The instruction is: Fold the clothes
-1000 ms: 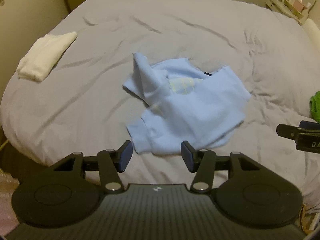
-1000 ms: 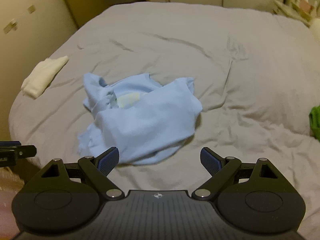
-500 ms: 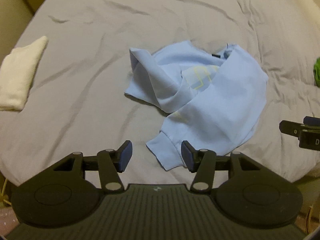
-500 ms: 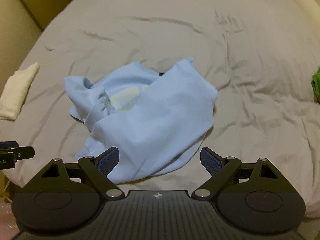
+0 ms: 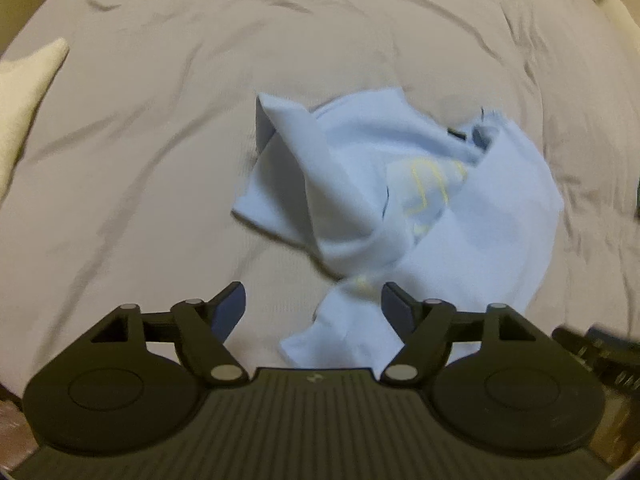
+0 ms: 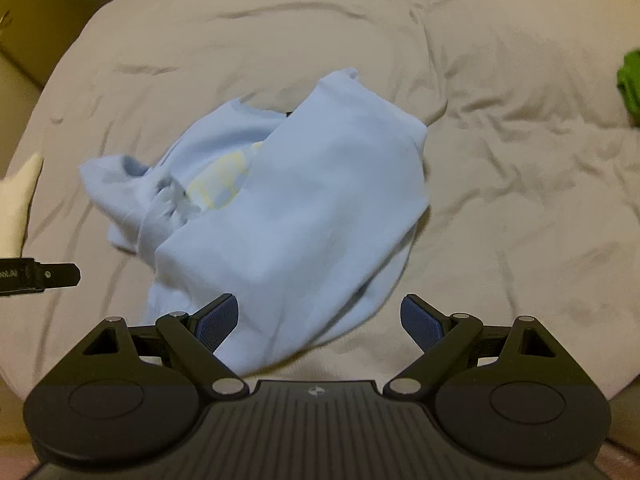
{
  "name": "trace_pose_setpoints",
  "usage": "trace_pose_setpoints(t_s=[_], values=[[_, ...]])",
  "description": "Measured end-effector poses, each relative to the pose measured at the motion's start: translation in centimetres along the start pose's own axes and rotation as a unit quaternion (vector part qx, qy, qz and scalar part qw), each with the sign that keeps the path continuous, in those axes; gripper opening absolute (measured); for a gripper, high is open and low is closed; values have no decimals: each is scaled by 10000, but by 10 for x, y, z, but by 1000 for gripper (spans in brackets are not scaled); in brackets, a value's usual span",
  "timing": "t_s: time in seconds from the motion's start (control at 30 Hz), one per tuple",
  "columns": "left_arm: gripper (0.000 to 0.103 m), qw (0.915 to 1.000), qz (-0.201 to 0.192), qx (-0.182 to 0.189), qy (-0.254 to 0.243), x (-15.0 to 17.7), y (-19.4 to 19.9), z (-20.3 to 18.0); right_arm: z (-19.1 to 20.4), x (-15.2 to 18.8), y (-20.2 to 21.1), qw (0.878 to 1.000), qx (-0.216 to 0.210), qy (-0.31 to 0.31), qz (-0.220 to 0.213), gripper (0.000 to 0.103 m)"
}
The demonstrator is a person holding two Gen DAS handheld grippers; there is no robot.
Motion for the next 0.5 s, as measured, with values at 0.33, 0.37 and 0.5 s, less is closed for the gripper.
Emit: trace_pose_setpoints(t_s=[0.33,0.37,0.5], values=[[46,9958,13,130,910,-47,-72,8,-34,-23,-88,9896,-545,-1247,468,90],[6,9957,74,140,908,-47,-78,8,-34,-21,-96,9871,-648,-1360,541,85],[2,9973,200,53,709,-25,-72,9,-36,-15,-102,9824,-936,-1490,624,23]])
Point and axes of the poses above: each gripper's, at about its wrist camera, not at the fingertips, and y roughly against the way its jaws point, z to its left, x to its underside, the point moved 8 cm from there along -y, roughly the way its jaws point
